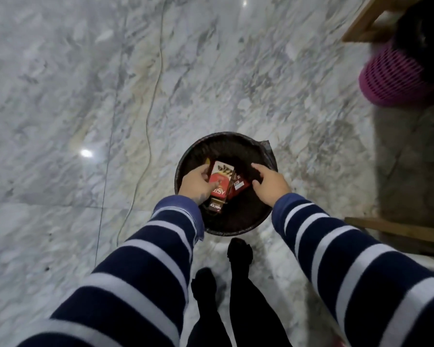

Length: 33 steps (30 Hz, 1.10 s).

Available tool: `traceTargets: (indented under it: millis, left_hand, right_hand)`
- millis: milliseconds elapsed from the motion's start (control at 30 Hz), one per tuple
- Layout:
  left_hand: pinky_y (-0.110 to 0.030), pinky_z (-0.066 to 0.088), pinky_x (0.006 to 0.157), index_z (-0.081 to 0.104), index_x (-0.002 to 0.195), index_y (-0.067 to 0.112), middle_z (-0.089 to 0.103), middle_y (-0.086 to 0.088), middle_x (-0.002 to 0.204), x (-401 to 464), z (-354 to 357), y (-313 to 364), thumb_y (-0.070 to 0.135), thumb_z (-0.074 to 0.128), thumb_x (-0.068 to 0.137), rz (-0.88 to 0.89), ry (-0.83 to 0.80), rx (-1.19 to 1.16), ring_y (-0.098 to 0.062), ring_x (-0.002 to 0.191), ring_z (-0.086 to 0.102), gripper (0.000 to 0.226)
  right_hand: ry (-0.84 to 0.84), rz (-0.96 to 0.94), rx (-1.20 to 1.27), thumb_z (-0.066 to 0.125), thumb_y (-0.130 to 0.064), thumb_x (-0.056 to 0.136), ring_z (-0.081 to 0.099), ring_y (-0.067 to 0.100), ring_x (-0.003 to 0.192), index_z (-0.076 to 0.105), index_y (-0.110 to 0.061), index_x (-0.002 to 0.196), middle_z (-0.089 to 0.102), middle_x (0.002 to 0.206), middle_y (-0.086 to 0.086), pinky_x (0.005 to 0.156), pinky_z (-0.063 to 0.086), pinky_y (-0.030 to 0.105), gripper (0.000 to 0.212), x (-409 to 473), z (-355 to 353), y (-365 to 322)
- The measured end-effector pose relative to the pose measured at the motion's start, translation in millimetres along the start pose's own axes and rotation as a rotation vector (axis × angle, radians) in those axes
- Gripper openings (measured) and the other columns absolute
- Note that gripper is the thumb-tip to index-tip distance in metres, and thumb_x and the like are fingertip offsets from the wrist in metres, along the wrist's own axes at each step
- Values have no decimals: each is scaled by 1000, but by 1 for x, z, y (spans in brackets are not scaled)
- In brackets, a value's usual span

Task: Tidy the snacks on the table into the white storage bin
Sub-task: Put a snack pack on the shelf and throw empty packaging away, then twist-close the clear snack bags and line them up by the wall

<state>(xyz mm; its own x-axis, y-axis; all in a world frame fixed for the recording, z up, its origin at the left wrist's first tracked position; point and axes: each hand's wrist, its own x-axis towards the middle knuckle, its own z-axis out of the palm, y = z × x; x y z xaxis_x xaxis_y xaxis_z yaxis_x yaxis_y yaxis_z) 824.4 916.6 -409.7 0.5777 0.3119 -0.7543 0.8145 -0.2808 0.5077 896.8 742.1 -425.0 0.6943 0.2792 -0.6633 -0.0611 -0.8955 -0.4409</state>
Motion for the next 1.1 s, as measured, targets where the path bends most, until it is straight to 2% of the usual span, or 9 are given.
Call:
traceTargets:
  millis: [167, 300, 367, 467, 567, 700, 867, 1000, 1100]
  left_hand:
    - [-23, 39, 92, 47, 138, 19, 56, -5, 133, -37, -20, 55, 26, 63, 89, 134, -109, 308, -22, 121, 54, 51]
    - [-26, 43, 92, 54, 128, 20, 59, -2, 129, -81, -36, 106, 31, 60, 90, 261, -167, 583, -19, 115, 57, 40]
    - [-29, 44, 97, 54, 129, 19, 58, -3, 131, -105, -41, 130, 33, 60, 91, 334, -166, 665, -20, 118, 55, 41]
    - [-31, 44, 98, 50, 132, 19, 55, -3, 133, -150, -43, 166, 37, 57, 92, 437, -189, 757, -23, 120, 54, 45]
    - [-32, 44, 95, 47, 135, 22, 53, -3, 136, -198, -35, 196, 40, 56, 92, 538, -211, 841, -23, 119, 54, 47]
    - [-29, 42, 91, 46, 136, 22, 53, -3, 136, -265, -10, 222, 39, 55, 92, 727, -244, 948, -22, 119, 55, 48]
    - [-32, 42, 99, 45, 138, 22, 53, -3, 136, -353, 44, 236, 38, 54, 93, 961, -313, 1121, -23, 123, 52, 48]
    - [-28, 40, 98, 52, 133, 18, 56, -3, 134, -421, 106, 238, 35, 55, 92, 1147, -369, 1232, -21, 121, 53, 45]
    - [-27, 41, 100, 50, 133, 22, 56, -1, 133, -472, 159, 232, 37, 57, 90, 1220, -440, 1261, -19, 120, 53, 46]
  right_hand:
    - [-149, -39, -174, 48, -24, 96, 50, 25, 127, 40, -24, 143, 48, 144, 4, 100, 43, 29, 48, -35, -52, -23]
    - [-144, -31, -239, 46, -27, 97, 49, 25, 127, 41, -22, 143, 48, 143, 5, 100, 41, 30, 46, -85, -108, -34]
    - [-88, -12, -234, 45, -27, 98, 51, 25, 124, 42, -22, 142, 51, 140, 6, 96, 42, 30, 44, -117, -135, -35]
    - [20, 55, -173, 45, -29, 97, 52, 24, 124, 38, -26, 143, 46, 144, 5, 92, 44, 30, 47, -170, -167, -31]
    - [132, 117, -165, 47, -31, 96, 47, 24, 129, 39, -27, 143, 41, 149, 2, 101, 44, 33, 48, -229, -187, -24]
    - [287, 194, -126, 48, -29, 95, 42, 22, 134, 41, -26, 143, 36, 152, 0, 104, 39, 32, 48, -317, -201, -9]
    - [426, 307, -35, 46, -29, 96, 41, 20, 135, 41, -22, 143, 40, 150, -2, 109, 35, 32, 48, -429, -194, 29]
    - [544, 454, 102, 45, -30, 96, 39, 19, 135, 42, -25, 141, 38, 150, -4, 109, 32, 32, 46, -515, -175, 73]
    - [610, 570, 178, 45, -31, 96, 38, 19, 136, 41, -25, 141, 37, 150, -4, 110, 31, 32, 46, -577, -154, 109]
